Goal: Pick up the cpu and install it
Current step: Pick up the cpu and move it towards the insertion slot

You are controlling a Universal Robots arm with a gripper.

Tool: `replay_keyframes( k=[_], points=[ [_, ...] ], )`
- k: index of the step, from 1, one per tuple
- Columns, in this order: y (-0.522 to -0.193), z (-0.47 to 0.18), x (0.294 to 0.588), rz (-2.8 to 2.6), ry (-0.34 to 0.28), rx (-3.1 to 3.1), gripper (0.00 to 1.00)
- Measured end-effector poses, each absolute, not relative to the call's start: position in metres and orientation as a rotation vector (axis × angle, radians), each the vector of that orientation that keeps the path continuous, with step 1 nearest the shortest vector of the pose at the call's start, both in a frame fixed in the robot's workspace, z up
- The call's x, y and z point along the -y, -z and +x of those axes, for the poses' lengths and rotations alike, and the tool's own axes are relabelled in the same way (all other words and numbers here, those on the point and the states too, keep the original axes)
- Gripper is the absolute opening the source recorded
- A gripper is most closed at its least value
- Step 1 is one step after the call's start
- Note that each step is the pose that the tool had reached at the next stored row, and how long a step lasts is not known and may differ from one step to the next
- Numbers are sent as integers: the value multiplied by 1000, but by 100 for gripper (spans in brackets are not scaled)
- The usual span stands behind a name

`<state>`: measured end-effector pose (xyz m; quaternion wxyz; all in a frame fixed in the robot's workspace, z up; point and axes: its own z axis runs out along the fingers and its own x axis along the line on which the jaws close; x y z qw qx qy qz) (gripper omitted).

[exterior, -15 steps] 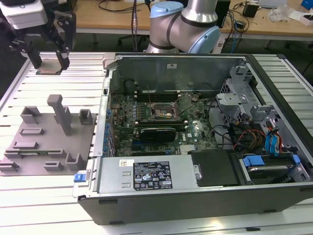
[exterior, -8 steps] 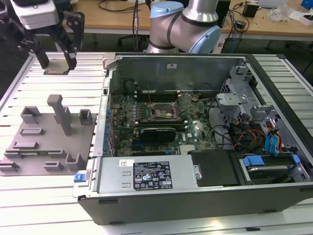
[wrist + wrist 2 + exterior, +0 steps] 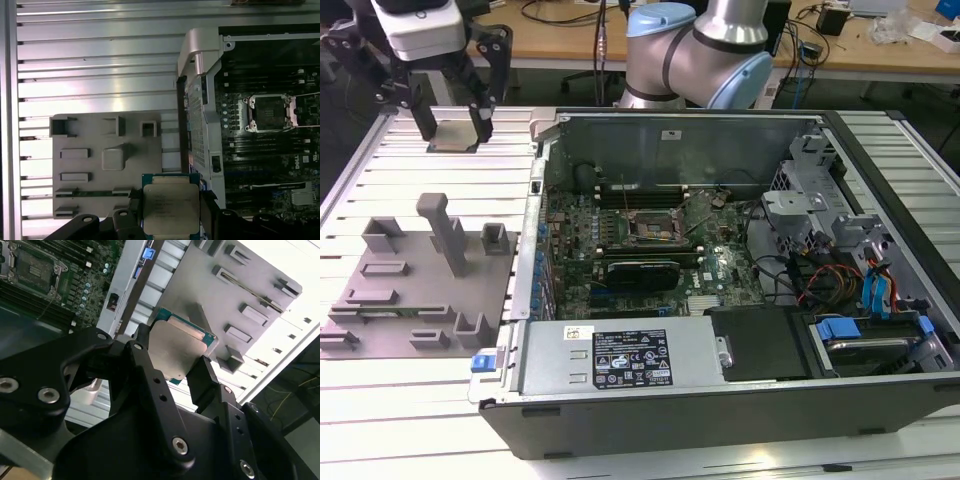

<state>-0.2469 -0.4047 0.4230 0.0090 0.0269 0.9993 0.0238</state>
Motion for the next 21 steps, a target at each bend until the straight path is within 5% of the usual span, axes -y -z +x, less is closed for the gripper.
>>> replay_keyframes(
  k=[21],
  points=[
    [-423,-199,405,84,-74,-3122,55]
  ],
)
